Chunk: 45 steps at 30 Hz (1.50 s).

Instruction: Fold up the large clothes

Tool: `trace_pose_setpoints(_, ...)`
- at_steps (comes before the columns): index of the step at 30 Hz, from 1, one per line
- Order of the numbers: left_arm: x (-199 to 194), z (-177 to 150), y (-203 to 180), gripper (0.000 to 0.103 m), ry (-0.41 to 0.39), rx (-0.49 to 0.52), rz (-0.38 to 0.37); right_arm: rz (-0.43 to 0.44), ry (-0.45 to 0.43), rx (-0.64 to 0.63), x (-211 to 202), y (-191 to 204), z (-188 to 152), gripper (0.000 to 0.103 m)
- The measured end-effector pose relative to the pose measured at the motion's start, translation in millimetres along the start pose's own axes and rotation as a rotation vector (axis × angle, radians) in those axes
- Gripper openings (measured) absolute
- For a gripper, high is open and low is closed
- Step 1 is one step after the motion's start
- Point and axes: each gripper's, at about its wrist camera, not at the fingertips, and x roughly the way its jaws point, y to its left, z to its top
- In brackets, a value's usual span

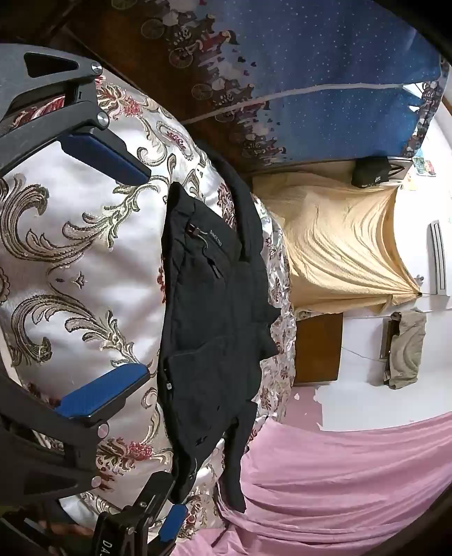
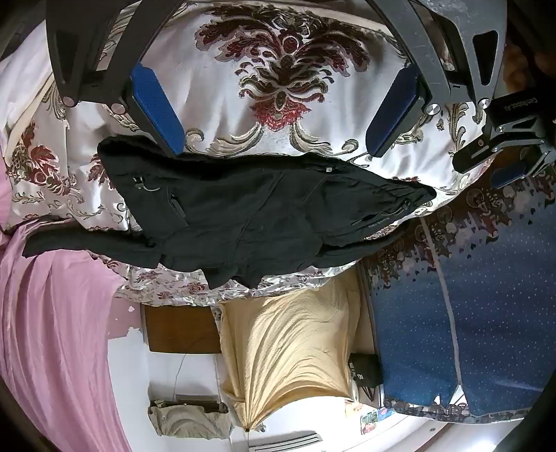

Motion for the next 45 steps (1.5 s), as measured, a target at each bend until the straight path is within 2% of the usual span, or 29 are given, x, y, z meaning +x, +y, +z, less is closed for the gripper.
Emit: trace_pose_setpoints(45,0.1,0.1,0.0,0.103,0.004,0.003,0.002,0.005,0.001,0.011,2.4,-2.7,-1.6,0.102)
